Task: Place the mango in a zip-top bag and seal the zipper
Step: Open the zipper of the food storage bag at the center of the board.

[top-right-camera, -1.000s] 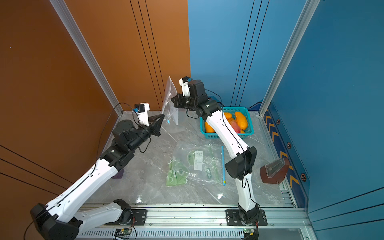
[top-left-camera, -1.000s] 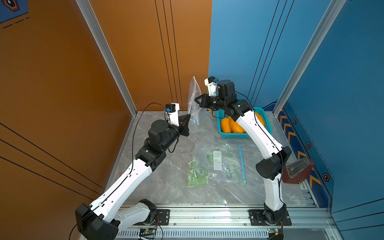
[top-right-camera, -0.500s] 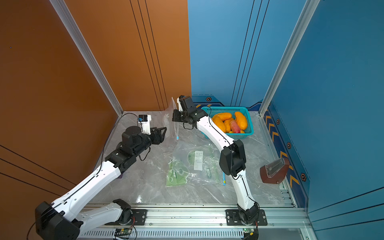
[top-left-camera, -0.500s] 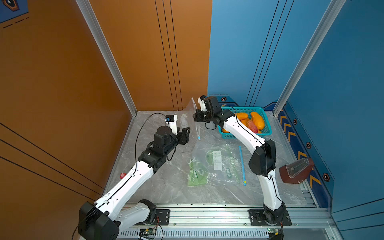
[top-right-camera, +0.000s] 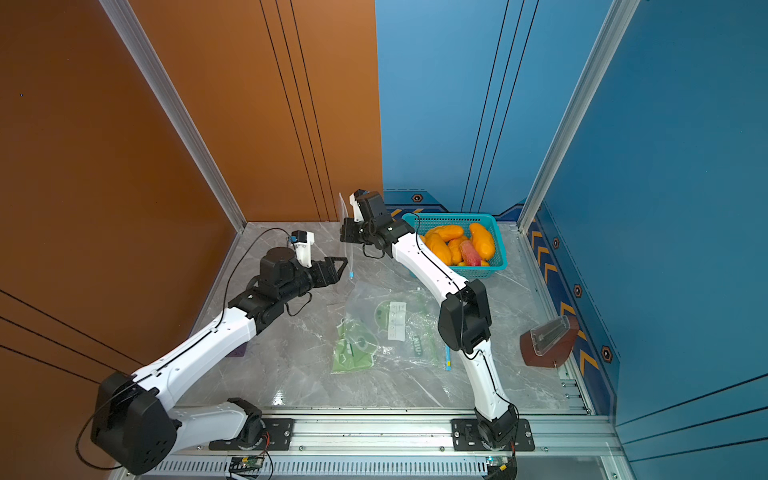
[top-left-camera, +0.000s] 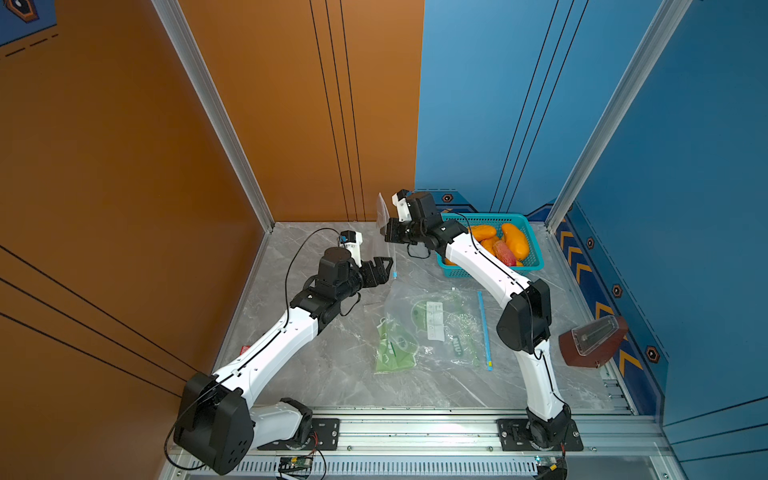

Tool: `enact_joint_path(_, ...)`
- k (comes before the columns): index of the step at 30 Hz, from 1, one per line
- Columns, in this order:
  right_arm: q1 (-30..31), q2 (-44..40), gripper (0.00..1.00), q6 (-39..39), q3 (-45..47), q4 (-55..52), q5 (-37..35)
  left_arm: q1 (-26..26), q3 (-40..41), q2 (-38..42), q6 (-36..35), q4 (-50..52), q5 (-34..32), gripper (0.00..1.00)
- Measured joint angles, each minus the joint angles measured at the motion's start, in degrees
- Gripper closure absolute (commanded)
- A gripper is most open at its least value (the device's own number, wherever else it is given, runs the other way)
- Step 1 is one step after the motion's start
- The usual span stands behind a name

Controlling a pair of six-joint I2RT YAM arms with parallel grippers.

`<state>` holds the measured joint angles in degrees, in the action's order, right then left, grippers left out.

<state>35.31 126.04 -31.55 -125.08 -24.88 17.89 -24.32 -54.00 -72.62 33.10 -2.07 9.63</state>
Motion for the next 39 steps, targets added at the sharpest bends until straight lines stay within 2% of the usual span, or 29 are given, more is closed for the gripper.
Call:
enact_joint_path(4,0.02,0.00,1.00,-0.24,0.00,0.04,0.11,-0.04,-0.98,-2.58,0.00,-1.22,1.01,0.15)
enact_joint_path(5,0.07,0.00,1.00,-0.26,0.00,0.02,0.11,-0.07,-1.22,-3.02,-0.02,-1.40,0.98,0.10)
enact_joint_path(9,0.28,0.00,1.00,-0.28,0.00,0.02,0.11,-0.07,-2.08,-4.81,0.22,-2.60,0.20,0.11)
enact_joint_path(10,0.39,0.00,1.00,-0.28,0.00,0.04,0.11,-0.07,-2.29,-5.31,0.22,-2.97,-0.28,0.13)
enact_joint_path(13,0.83,0.00,1.00,-0.24,0.02,0.04,0.09,-0.07,-3.02,-6.86,0.20,-3.52,-1.66,0.29)
enact_joint_path(23,1.55,0.00,1.00,-0.20,1.42,0.00,-0.13,0.42,-4.28,-8.24,1.11,-4.96,-4.92,0.54)
enact_joint_path(27,1.51,0.00,1.00,-0.20,1.42,0.02,-0.11,0.70,-4.28,-8.24,1.46,-5.22,-5.60,0.56)
enact_joint_path(31,1.55,0.00,1.00,-0.20,1.42,0.02,-0.15,0.81,-4.28,-8.66,1.92,-5.90,-5.86,0.51)
enact_joint_path(39,1.95,0.00,1.00,-0.20,1.42,0.00,-1.42,0.81,-4.31,-11.47,2.60,-6.71,-6.16,0.51)
